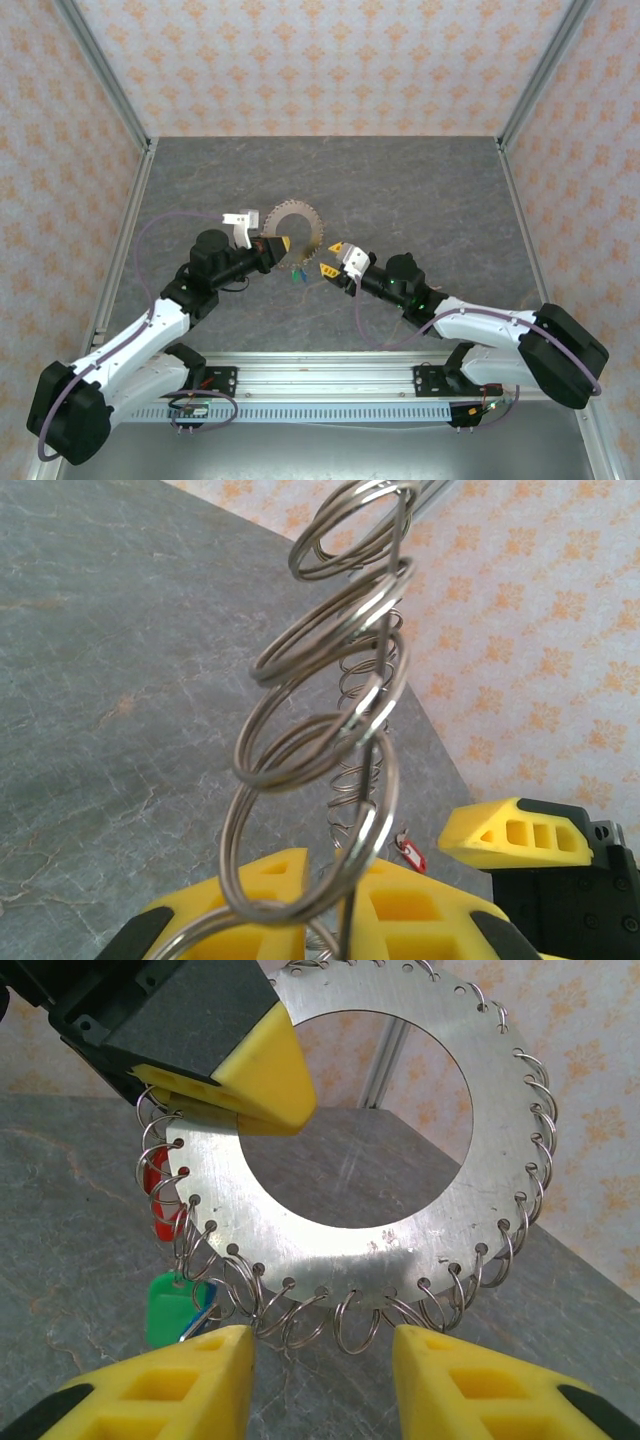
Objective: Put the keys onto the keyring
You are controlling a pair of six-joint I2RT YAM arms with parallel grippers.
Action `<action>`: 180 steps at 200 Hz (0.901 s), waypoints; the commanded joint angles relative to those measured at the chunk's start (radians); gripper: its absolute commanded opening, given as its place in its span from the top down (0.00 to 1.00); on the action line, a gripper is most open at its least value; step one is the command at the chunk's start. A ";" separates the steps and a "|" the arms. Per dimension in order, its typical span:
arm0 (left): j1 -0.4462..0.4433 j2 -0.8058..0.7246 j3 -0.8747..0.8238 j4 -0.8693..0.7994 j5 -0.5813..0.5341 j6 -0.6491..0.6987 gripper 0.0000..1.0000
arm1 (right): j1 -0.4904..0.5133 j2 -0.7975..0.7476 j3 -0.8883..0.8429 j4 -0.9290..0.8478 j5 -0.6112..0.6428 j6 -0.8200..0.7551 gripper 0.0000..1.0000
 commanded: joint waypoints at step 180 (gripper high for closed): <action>0.010 -0.079 -0.016 -0.037 -0.070 -0.007 1.00 | 0.007 0.004 0.057 -0.034 -0.046 0.046 0.59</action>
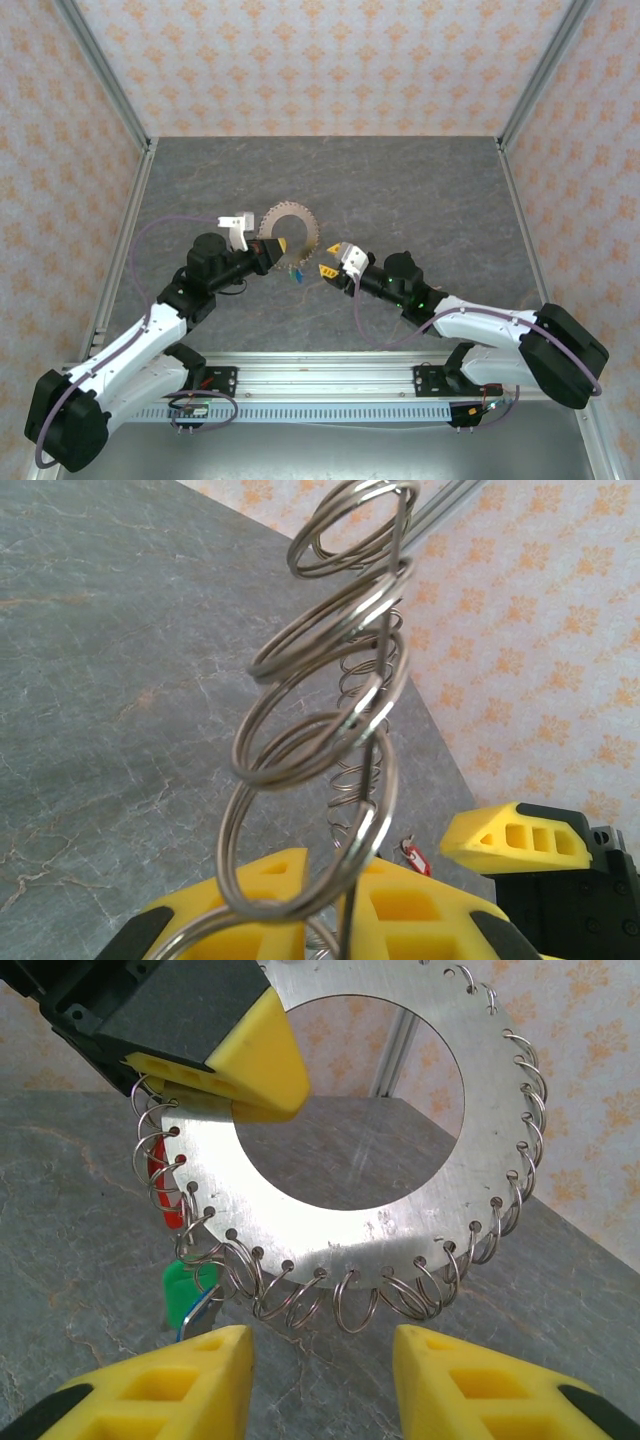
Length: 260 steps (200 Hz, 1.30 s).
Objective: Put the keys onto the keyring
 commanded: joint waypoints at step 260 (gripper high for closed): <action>0.011 0.059 0.005 0.013 -0.070 -0.006 1.00 | 0.016 0.066 0.037 0.000 0.054 0.010 0.56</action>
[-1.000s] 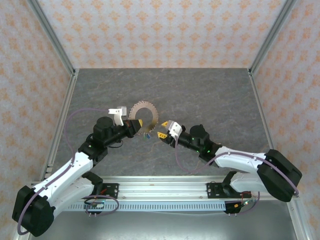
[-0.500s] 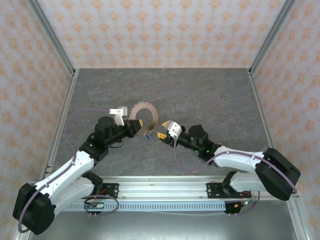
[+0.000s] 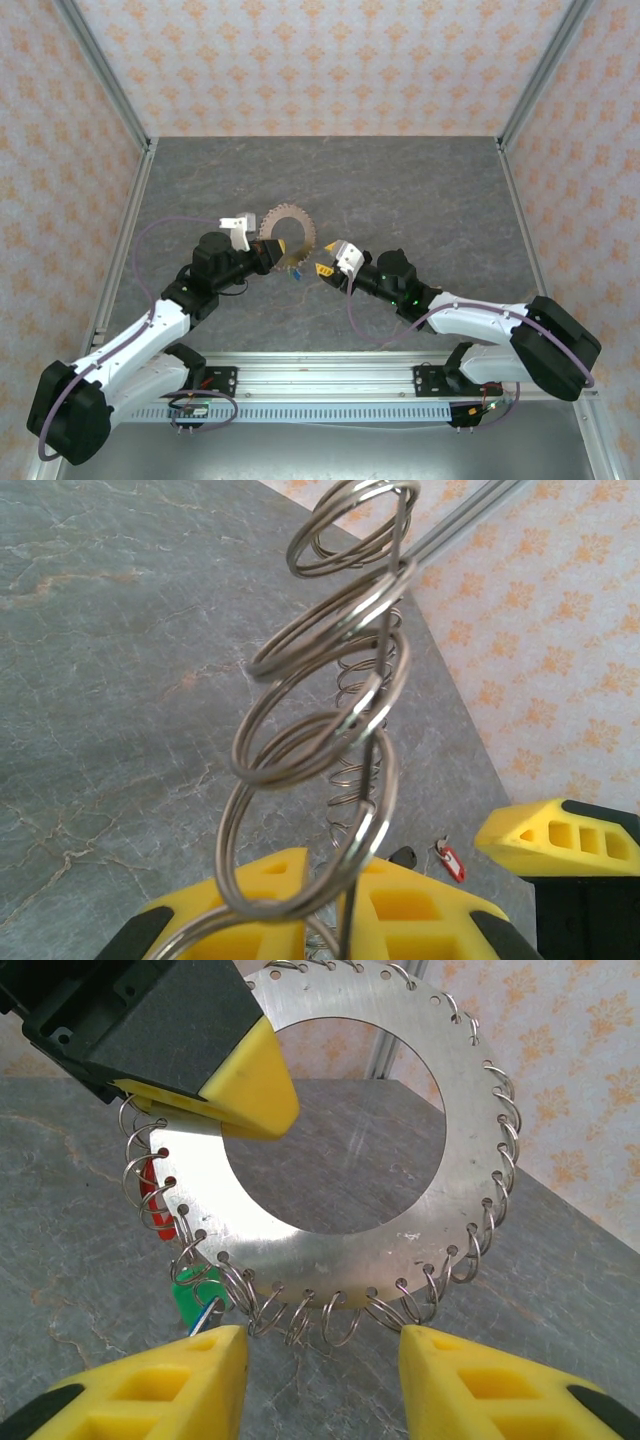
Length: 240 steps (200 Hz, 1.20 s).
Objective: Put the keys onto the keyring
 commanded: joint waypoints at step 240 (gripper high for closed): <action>0.011 -0.026 -0.025 0.145 0.065 -0.012 1.00 | 0.009 0.056 -0.005 0.078 -0.144 -0.055 0.63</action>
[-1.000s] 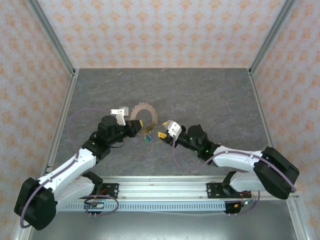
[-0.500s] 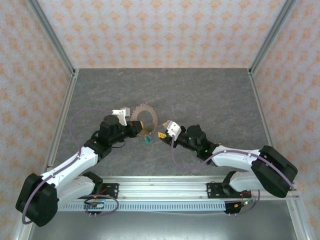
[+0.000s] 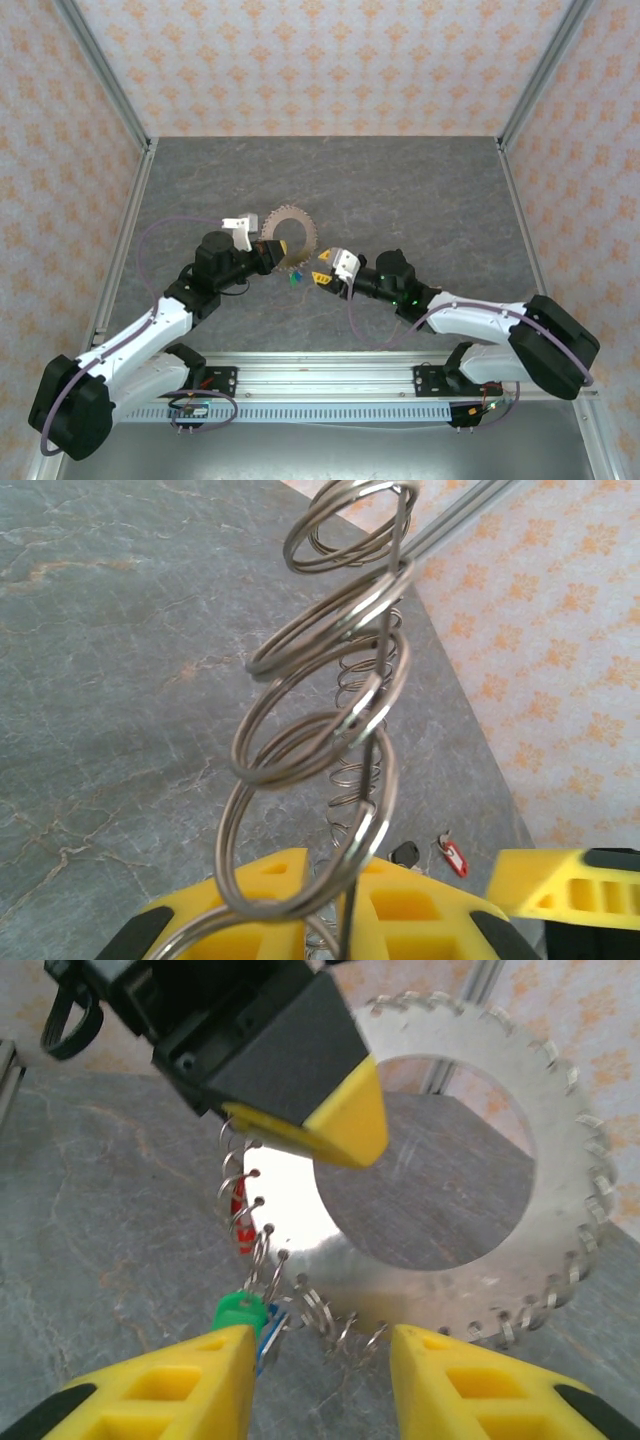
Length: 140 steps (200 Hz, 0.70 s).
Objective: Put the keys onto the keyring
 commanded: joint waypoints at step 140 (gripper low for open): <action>0.010 -0.254 -0.083 0.239 0.128 -0.001 1.00 | 0.088 0.072 0.002 0.204 -0.105 -0.052 0.69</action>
